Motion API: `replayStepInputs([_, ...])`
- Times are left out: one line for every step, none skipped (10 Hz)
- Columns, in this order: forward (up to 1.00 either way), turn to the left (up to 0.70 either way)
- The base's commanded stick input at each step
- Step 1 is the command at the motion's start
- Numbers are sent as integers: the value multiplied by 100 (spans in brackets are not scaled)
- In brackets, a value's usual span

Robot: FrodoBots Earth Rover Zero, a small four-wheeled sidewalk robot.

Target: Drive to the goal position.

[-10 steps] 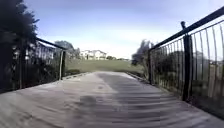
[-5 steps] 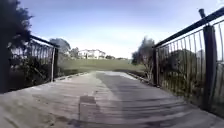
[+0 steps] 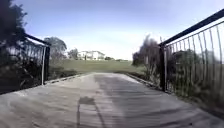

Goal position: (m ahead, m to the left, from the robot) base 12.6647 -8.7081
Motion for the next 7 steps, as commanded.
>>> replayStepInputs([100,0])
replayStepInputs([100,0])
replayStepInputs([100,0])
replayStepInputs([100,0])
replayStepInputs([100,0])
replayStepInputs([100,0])
replayStepInputs([100,0])
